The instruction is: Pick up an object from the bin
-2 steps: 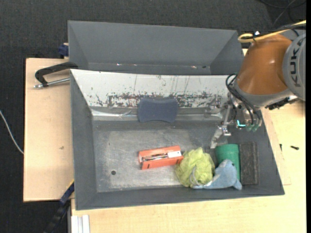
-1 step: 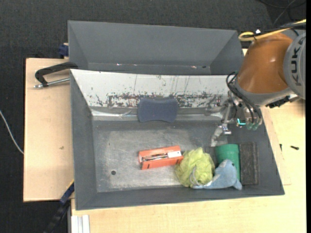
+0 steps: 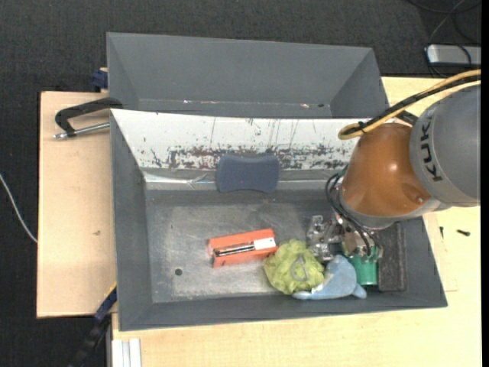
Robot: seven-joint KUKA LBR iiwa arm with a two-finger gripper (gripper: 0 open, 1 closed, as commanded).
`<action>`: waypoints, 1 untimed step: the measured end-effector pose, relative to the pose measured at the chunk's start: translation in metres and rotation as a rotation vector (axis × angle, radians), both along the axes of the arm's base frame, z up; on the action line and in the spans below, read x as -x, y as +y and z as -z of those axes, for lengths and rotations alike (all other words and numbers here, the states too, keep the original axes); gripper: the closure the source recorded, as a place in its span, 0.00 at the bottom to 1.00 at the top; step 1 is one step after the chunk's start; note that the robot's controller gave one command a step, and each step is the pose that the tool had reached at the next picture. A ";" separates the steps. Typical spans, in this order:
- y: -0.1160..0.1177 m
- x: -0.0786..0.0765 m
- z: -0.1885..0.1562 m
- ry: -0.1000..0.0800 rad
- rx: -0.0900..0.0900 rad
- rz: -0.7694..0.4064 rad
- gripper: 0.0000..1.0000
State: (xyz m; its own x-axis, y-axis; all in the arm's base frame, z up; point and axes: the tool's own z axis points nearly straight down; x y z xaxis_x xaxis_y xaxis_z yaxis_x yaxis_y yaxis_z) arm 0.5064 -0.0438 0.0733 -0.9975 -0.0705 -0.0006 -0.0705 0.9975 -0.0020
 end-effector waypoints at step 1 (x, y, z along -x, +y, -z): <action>0.000 0.000 0.000 0.000 0.000 0.000 1.00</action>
Offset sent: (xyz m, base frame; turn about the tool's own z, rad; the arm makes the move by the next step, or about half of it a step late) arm -0.0011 0.0024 0.1390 0.0165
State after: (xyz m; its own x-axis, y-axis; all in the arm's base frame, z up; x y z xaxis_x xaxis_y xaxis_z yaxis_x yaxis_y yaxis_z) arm 0.5065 -0.0438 0.0733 -0.9975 -0.0705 -0.0007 -0.0705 0.9975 -0.0020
